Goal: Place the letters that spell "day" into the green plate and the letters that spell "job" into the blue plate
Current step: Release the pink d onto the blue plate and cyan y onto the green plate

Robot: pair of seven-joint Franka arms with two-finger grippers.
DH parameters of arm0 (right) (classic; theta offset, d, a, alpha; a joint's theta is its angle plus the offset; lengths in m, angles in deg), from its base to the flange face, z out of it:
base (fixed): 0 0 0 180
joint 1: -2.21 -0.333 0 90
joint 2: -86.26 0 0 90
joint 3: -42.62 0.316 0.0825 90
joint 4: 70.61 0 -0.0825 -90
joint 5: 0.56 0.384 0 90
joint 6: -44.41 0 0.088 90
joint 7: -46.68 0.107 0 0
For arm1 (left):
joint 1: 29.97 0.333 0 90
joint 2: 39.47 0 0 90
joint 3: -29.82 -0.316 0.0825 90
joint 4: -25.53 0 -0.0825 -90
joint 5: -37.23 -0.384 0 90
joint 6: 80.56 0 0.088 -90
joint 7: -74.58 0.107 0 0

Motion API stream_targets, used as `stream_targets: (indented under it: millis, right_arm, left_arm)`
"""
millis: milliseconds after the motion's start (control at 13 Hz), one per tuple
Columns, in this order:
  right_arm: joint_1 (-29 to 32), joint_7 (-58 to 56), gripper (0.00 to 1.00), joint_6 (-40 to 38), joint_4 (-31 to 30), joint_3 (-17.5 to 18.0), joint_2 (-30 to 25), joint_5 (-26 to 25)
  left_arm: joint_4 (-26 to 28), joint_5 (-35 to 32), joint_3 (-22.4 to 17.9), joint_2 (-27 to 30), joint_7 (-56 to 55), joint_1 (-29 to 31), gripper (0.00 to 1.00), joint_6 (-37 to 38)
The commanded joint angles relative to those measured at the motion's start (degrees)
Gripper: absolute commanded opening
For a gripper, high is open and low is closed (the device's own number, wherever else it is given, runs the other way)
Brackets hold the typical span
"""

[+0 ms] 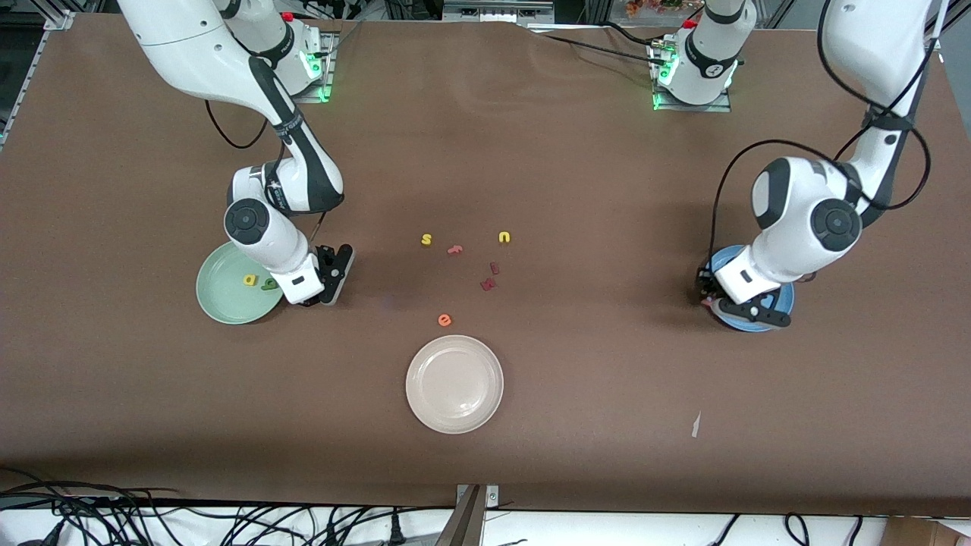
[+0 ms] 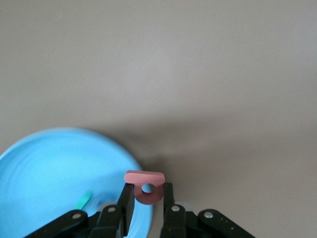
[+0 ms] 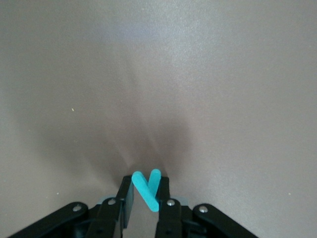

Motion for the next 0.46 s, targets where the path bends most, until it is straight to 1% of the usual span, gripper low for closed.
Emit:
stream_targets:
  millis: [0, 77, 154, 231, 308, 385]
  right_arm:
    - [0.29, -0.43, 0.0, -3.25, 2.0, 0.0, -0.2, 0.0]
    - [0.47, -0.43, 0.0, -6.4, 3.32, -0.18, -0.64, 0.09]
    - [0.56, -0.43, 0.0, -10.35, 5.07, -0.53, -1.51, 0.35]
    - [0.64, -0.25, 0.0, -14.13, 6.48, -1.75, -2.21, 0.53]
    - [0.64, 0.1, 0.0, -17.21, 6.93, -2.98, -3.18, 0.7]
    - [0.64, 0.27, 0.0, -20.11, 7.11, -5.08, -4.49, 0.88]
  left_arm:
    - [7.32, -4.74, -0.11, 6.78, 1.76, 3.86, 0.17, 0.93]
    - [8.03, -6.5, -0.19, 7.23, 1.85, 5.53, 0.17, 0.93]
    - [8.12, -7.57, -0.28, 7.06, 2.02, 6.07, 0.2, 0.93]
    - [8.04, -7.92, -0.46, 6.97, 2.46, 6.25, 0.32, 0.93]
    - [7.86, -7.93, -0.81, 6.88, 2.55, 6.34, 0.52, 0.93]
    - [7.69, -8.02, -1.25, 6.79, 2.64, 6.34, 0.68, 0.67]
